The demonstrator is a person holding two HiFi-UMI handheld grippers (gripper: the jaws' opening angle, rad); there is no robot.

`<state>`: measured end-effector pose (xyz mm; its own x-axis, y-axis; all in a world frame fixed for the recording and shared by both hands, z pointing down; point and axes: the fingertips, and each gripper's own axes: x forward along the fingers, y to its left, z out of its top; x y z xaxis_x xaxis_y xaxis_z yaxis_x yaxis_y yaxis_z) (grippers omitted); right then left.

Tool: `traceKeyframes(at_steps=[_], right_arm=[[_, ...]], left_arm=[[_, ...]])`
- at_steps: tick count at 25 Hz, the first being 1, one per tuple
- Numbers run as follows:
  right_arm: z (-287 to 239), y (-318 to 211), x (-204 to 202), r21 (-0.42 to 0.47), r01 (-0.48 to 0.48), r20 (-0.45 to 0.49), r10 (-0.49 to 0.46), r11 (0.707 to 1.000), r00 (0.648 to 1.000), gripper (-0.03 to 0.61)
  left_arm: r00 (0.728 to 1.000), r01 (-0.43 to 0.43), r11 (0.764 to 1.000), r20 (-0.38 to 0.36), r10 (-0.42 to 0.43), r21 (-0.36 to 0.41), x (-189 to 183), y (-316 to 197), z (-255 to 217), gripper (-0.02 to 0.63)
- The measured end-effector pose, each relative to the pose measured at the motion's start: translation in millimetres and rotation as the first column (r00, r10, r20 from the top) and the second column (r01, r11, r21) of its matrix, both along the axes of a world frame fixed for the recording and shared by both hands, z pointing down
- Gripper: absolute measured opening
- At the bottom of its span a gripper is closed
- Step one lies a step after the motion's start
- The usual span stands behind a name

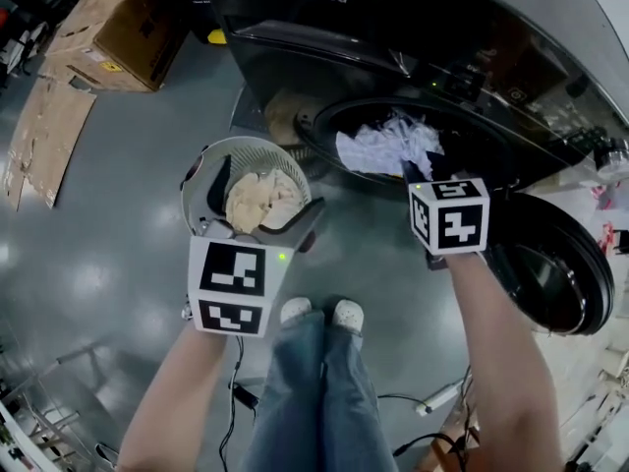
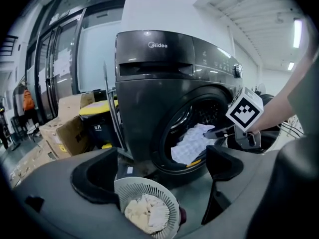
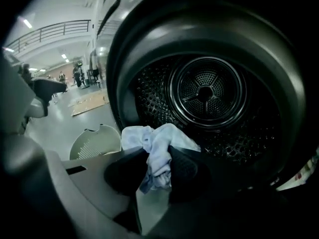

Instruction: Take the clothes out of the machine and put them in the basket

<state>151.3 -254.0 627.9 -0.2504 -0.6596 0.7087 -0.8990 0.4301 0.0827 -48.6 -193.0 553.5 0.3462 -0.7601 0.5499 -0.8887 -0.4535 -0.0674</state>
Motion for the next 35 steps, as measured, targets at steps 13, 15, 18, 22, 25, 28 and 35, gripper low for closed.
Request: traceKeyframes(at_steps=[13,15,18,22,25,28,35], right_arm=[[-99,60,-25,-0.011,0.21,-0.063,-0.21,0.978,0.976,0.104],[-117,66,-31,-0.024,0.225,-0.057,-0.226,0.974,0.973,0.103],[-144,75,-40,-0.043,0.231,-0.042,-0.233,0.972,0.972,0.103],[-183,85,-44,-0.036,0.2,-0.001,-0.2,0.979,0.98,0.103],[-212,95,-51,-0.026,0.213,0.008,-0.213,0.977,0.977,0.103],[-236,104,-57,-0.007,0.215,0.018,-0.215,0.977,0.976,0.103],[-295,118,-69,0.012,0.215,0.046,-0.216,0.976,0.975,0.103]], left_arm=[[0.999,0.038,0.999,-0.036,-0.038,-0.02,-5,24,-72,0.557],[0.998,0.044,0.999,-0.033,-0.044,-0.021,-10,25,-86,0.557],[0.998,0.055,0.998,-0.037,-0.055,-0.013,-15,27,-110,0.556],[0.998,0.056,0.998,-0.007,-0.056,0.021,-23,33,-141,0.555],[0.998,0.062,0.997,0.007,-0.063,0.037,-30,39,-163,0.555],[0.996,0.09,0.994,-0.01,-0.089,0.054,-41,45,-185,0.555],[0.993,0.121,0.989,0.0,-0.122,0.085,-64,58,-244,0.555]])
